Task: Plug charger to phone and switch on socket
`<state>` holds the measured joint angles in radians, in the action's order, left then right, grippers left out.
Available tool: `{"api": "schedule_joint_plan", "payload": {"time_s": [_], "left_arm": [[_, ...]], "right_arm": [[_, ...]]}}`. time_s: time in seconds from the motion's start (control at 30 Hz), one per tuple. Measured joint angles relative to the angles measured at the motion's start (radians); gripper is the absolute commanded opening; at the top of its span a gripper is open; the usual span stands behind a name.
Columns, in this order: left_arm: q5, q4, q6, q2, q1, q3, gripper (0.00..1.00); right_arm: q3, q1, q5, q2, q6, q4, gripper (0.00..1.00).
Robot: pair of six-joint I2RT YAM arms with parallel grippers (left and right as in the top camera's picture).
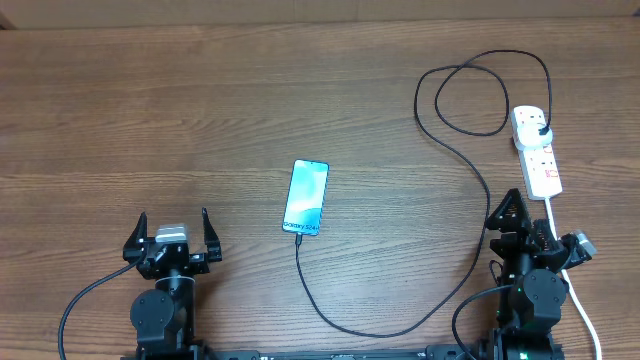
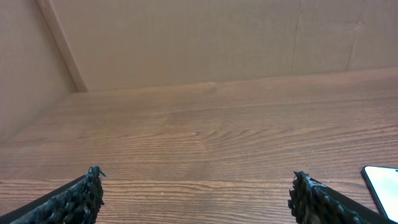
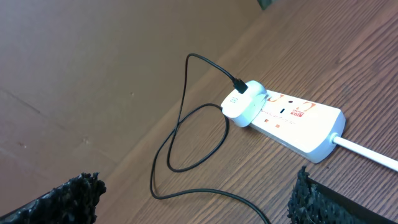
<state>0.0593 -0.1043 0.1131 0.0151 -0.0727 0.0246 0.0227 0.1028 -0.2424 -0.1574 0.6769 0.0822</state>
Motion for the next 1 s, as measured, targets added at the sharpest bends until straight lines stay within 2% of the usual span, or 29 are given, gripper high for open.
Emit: {"api": "schedule_joint_plan", "payload": {"time_s": [0.4, 0.67, 1.0], "left_arm": [[0.0, 0.0, 0.0, 0.0, 0.0, 0.0, 1.0], [0.0, 0.0, 0.0, 0.0, 0.0, 0.0, 1.0], [0.0, 0.0, 0.0, 0.0, 0.0, 0.0, 1.0]], "right_arm": [[0.0, 0.0, 0.0, 0.023, 0.0, 0.0, 1.0], [-0.001, 0.0, 0.0, 0.142, 0.0, -0.028, 1.0], [-0.004, 0.0, 0.0, 0.143, -0.006, -0.024, 1.0]]}}
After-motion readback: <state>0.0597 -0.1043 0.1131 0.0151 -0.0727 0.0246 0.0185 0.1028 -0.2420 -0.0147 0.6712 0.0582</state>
